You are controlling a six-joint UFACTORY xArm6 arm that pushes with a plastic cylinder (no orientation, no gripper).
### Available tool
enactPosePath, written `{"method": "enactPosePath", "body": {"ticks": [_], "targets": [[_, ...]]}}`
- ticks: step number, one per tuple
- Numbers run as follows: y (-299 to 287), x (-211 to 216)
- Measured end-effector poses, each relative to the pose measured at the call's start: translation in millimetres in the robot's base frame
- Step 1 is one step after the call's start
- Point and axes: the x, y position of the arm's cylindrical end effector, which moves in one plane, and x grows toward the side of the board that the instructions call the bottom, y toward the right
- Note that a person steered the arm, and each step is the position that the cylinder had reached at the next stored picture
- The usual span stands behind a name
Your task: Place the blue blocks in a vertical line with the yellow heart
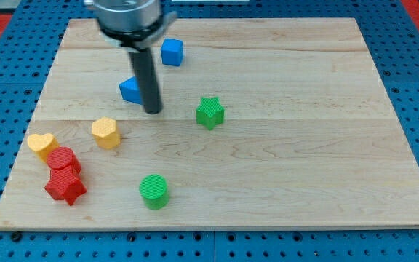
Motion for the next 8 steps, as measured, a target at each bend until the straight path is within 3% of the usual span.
{"method": "enactPosePath", "body": {"ticks": [1, 2, 3, 5, 6, 8], "targets": [[-2, -26], [-77, -38], [-78, -54], [128, -98], [105, -152], [-62, -109]]}}
